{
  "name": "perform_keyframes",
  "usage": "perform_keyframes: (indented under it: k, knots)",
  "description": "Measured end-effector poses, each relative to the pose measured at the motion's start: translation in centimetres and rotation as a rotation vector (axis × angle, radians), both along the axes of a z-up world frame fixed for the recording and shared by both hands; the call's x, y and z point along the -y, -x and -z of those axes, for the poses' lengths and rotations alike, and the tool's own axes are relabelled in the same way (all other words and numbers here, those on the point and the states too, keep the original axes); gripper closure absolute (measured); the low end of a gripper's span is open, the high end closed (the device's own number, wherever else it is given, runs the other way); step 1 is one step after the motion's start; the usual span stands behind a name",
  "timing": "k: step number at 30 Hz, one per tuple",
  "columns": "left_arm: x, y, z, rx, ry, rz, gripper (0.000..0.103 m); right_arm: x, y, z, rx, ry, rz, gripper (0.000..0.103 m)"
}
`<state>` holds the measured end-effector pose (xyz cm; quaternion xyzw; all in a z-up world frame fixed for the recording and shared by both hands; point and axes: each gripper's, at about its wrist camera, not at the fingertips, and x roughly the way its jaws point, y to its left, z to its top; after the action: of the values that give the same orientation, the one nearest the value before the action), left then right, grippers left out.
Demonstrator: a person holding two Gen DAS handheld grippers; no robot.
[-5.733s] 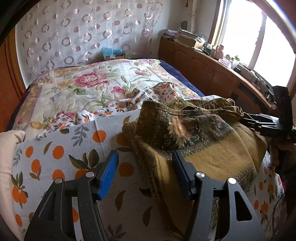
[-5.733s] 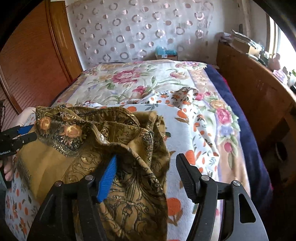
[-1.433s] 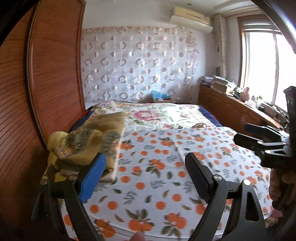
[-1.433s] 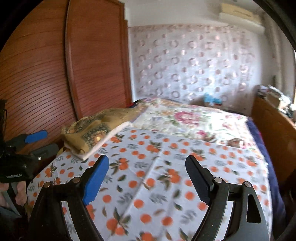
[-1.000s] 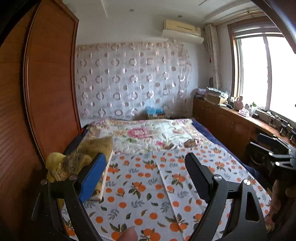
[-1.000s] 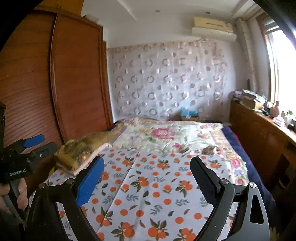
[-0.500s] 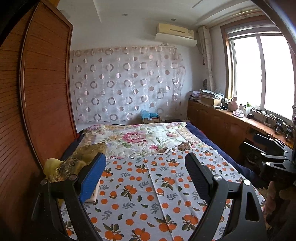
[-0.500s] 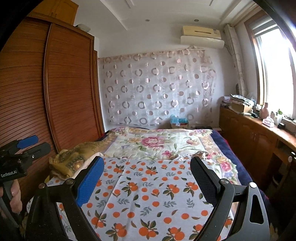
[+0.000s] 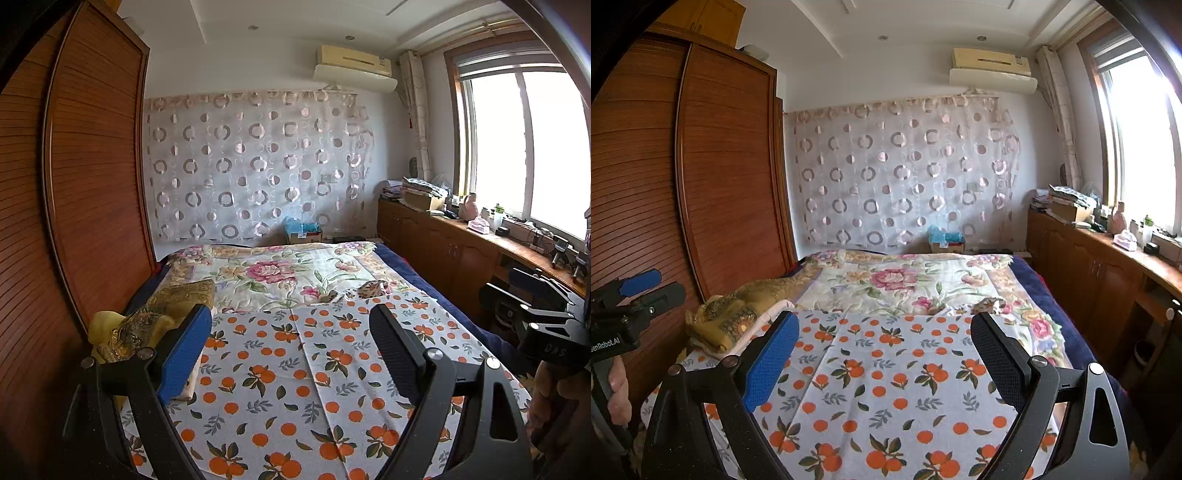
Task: Fold small clothes
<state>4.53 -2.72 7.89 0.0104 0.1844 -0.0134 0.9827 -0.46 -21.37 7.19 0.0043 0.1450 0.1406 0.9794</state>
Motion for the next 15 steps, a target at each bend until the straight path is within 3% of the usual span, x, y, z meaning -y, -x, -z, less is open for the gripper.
perform_keyframes:
  k: [15]
  knots:
    - [-0.21,0.00,0.03,0.000,0.000,-0.001,0.015,0.59,-0.16,-0.48,0.002,0.002,-0.002,0.008]
